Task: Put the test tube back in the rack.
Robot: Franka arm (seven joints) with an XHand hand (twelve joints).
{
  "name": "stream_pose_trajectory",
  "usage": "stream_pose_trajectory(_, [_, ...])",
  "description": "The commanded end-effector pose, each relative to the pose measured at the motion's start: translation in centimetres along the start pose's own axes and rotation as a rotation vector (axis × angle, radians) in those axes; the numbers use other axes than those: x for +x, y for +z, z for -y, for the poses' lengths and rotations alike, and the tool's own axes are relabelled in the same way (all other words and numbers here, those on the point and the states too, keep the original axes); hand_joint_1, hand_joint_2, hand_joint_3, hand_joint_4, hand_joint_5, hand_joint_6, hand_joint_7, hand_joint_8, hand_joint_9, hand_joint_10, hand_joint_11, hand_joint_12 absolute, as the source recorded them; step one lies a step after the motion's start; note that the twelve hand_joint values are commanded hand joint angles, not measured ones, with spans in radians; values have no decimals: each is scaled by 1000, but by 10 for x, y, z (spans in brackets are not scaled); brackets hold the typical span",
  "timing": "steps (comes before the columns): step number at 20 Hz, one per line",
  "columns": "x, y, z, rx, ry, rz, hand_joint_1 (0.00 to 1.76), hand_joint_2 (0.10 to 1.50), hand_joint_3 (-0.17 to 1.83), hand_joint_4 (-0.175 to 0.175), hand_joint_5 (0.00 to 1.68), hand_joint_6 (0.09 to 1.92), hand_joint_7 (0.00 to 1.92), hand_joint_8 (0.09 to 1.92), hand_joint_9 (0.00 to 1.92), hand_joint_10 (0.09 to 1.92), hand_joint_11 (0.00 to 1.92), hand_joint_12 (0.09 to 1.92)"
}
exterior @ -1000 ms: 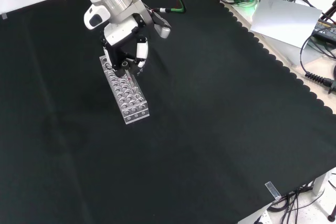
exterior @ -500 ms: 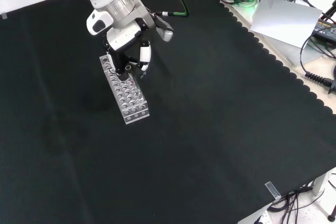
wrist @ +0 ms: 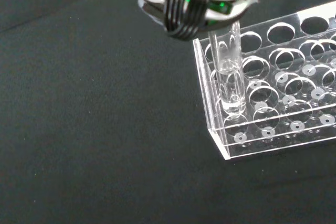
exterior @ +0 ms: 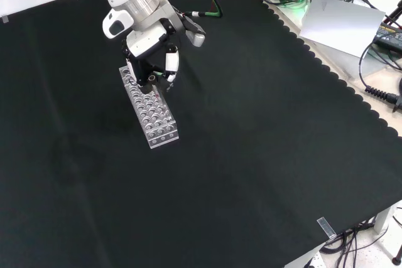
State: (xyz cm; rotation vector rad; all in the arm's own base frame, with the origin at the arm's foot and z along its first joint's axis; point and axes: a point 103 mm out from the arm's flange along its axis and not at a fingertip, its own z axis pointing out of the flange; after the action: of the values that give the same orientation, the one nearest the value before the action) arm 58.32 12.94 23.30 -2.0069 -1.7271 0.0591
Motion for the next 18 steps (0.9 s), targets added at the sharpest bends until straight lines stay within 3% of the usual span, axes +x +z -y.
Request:
stream_pose_trajectory(1, [-1,1,1,5,-2,0,1330,696,550,-175,1371,153,1381,699,1591,598,1228,915])
stream_pose_trajectory(18, [-1,19,0,36,-3,-6,1329,696,550,-175,1373,150,1380,701,1589,599,1225,916])
